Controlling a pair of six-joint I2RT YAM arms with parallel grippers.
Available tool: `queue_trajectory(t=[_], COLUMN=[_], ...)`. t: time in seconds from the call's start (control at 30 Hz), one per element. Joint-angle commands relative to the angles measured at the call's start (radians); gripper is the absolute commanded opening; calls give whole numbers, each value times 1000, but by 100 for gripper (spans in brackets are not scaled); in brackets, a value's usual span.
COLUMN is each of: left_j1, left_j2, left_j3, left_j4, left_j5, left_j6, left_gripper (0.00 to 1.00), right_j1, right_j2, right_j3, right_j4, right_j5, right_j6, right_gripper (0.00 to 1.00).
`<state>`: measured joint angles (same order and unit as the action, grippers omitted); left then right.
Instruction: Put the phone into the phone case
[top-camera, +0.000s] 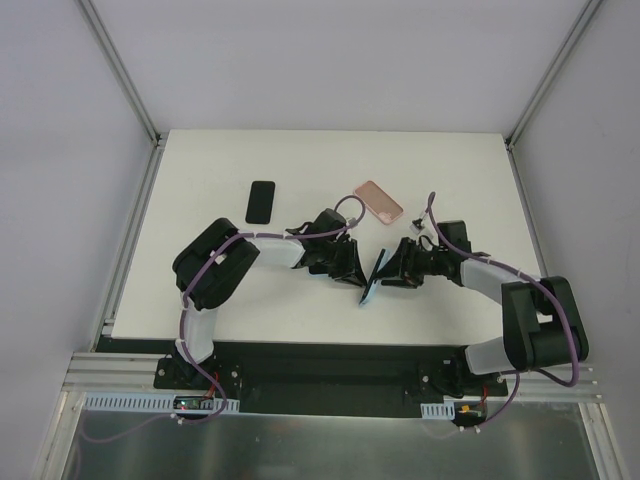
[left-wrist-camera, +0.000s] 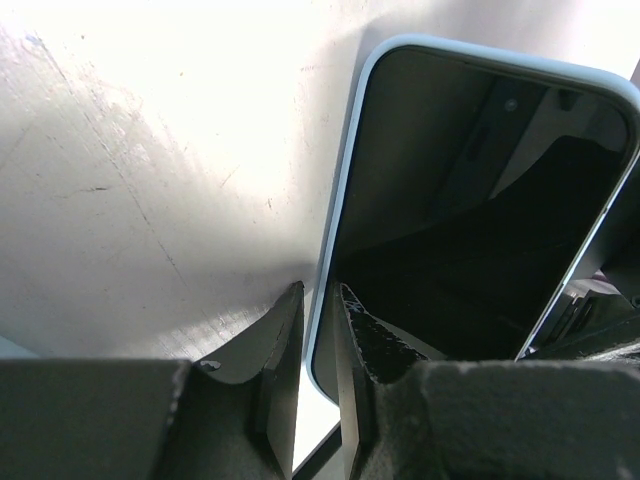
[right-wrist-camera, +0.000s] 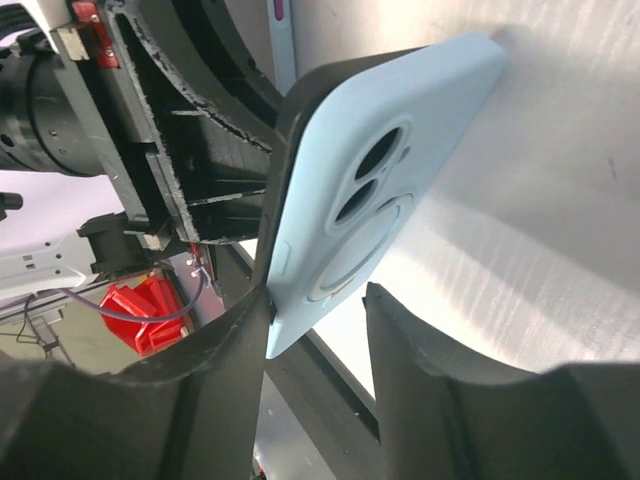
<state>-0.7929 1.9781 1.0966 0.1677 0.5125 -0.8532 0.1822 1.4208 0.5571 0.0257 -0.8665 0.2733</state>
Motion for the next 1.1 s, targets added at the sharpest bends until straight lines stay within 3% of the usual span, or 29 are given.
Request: queue_trajectory(t=[0.0, 0.33, 0.6, 0.7, 0.93, 1.07], left_j1=[-20, -32, -37, -39, -42, -42], left_j2=[-15, -15, -5, -8, -5, -5], left_j3=[-7, 42, 51, 49, 52, 54], left_j4=[18, 6, 3, 1, -4, -8], left_j5=[-8, -2, -2, -8, -12, -14], left_j6=[-6, -4, -7, -6, -6, -4], left_gripper=[17, 17, 17, 17, 17, 17], right_j1=[7, 5, 3, 3, 3, 5], right_j2=[-11, -106, -99, -94, -99, -109], right_j3=[12, -19, -19, -31, -22, 1], right_j4=[-52, -59, -66, -76, -167, -239], right_j5=[53, 96, 106, 124, 201, 271], right_j6=[-23, 0, -13, -14, -61, -95], right_gripper=[48, 53, 51, 44, 6, 6])
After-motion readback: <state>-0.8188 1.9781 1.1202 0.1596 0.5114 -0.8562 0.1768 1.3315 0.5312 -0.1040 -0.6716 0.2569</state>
